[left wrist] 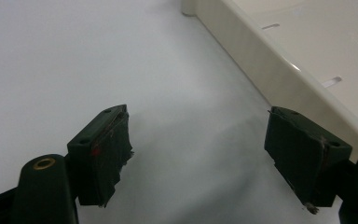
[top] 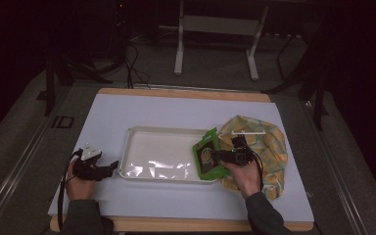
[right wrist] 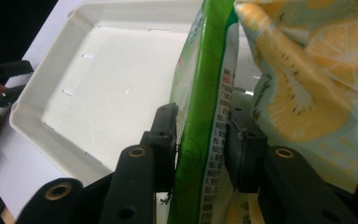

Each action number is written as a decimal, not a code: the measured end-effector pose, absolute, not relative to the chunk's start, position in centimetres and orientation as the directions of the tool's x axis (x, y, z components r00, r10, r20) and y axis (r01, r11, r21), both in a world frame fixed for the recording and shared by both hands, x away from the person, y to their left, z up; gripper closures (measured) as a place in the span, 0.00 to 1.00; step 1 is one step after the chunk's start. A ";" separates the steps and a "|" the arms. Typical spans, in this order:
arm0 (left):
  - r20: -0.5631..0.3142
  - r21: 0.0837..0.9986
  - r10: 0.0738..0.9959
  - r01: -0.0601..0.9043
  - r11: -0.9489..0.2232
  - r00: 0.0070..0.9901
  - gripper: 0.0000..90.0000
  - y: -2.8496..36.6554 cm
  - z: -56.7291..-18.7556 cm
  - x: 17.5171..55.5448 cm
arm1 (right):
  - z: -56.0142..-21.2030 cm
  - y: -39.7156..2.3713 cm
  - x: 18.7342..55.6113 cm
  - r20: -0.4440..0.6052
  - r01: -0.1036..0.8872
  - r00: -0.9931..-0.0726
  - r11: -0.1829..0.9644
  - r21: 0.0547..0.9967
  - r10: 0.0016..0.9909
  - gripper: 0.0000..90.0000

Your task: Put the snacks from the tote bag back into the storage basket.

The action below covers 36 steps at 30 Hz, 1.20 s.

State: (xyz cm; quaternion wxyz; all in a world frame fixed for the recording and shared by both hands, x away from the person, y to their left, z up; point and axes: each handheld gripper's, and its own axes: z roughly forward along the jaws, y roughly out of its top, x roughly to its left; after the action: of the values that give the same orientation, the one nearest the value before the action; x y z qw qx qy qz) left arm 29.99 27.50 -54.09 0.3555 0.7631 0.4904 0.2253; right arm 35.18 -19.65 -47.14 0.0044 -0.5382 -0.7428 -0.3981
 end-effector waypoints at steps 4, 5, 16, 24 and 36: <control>-0.006 0.764 0.909 0.588 -0.265 0.417 0.25 27.5 -54.1 30.0 | -47.1 -19.5 34.8 0.426 0.800 -0.430 0.118 0.588 0.796 0.70; -0.006 0.764 0.909 0.588 -0.265 0.417 0.25 27.5 -54.1 30.0 | -47.1 -19.5 34.7 0.424 0.799 -0.435 0.124 0.588 0.795 0.69; -0.005 0.765 0.909 0.587 -0.265 0.417 0.25 27.5 -54.1 30.0 | -47.6 -19.2 33.5 0.421 0.802 -0.450 0.148 0.579 0.788 0.64; -0.003 0.764 0.909 0.587 -0.266 0.416 0.25 27.5 -54.1 30.0 | -47.9 -19.3 32.9 0.426 0.804 -0.453 0.151 0.575 0.783 0.62; -0.003 0.764 0.909 0.587 -0.267 0.418 0.25 27.5 -54.1 30.0 | -48.4 -19.5 31.9 0.433 0.811 -0.462 0.170 0.560 0.774 0.62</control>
State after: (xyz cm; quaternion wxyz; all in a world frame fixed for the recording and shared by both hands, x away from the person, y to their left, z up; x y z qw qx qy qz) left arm 30.00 27.49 -54.10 0.3552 0.7633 0.4900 0.2262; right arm 31.88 -19.51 -48.43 0.0239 -0.5183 -0.7644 -0.3827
